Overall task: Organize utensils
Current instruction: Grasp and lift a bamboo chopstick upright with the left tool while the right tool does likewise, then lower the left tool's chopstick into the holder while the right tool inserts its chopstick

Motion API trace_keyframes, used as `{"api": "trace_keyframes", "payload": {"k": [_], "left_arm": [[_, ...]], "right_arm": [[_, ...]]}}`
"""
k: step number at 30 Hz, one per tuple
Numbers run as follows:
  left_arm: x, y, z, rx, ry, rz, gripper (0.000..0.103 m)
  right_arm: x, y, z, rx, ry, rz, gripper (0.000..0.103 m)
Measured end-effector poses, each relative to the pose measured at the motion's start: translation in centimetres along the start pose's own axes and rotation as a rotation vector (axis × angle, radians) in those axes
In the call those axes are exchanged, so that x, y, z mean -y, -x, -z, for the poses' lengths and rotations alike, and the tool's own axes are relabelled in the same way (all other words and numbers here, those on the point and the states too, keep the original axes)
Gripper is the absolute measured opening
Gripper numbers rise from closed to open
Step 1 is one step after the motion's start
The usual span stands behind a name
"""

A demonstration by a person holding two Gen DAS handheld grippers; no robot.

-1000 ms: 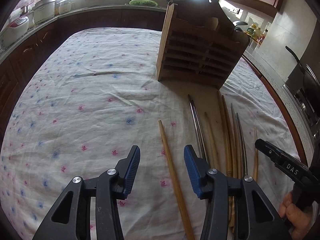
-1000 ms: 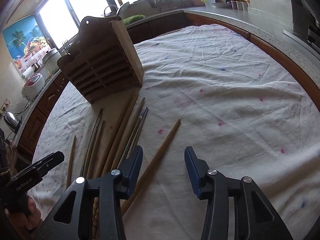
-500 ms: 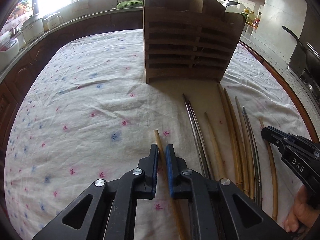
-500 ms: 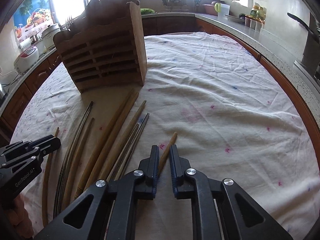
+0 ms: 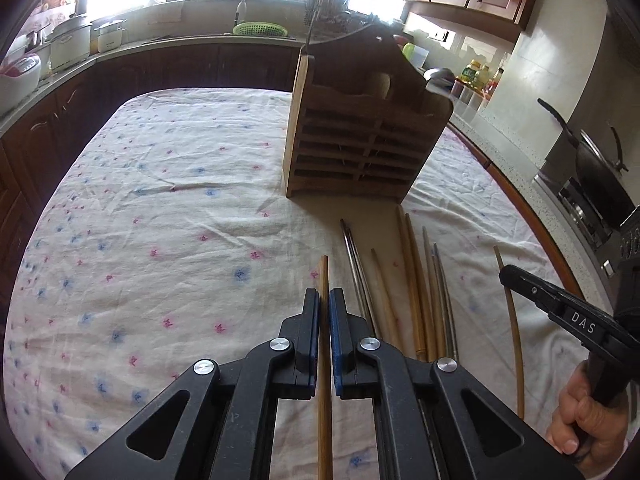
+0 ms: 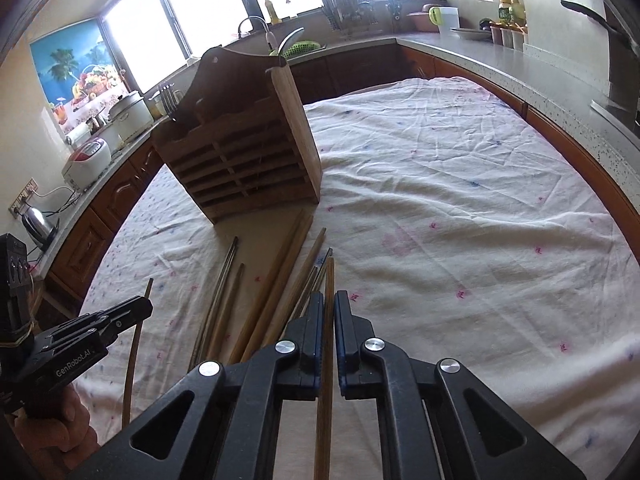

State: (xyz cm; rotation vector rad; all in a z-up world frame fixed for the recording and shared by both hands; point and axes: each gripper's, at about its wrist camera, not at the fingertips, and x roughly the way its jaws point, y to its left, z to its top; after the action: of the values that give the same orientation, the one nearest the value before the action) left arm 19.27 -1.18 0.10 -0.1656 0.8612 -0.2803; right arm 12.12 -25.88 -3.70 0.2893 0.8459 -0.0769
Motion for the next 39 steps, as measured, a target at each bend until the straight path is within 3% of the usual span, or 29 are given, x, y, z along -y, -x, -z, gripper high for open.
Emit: {"api": "trace_keyframes", "payload": {"k": [15, 21, 39], "left_arm": [[-0.8, 12.6, -0.2, 0.235, 0.006, 0.088, 0.004], [-1.3, 13.8, -0.3, 0.275, 0.02, 0.083, 0.004], [-1.6, 14.0, -3.5, 0.352, 0.024, 0.09, 0.004]], "right_arm": [[-2.4, 9.9, -3.3, 0.237, 0.028, -0.132, 0.005], [-2.9, 11.5, -4.8, 0.301, 0.051, -0.141, 0.005], [-3.1, 11.9, -7.2, 0.358, 0.058, -0.15, 0.005]]}}
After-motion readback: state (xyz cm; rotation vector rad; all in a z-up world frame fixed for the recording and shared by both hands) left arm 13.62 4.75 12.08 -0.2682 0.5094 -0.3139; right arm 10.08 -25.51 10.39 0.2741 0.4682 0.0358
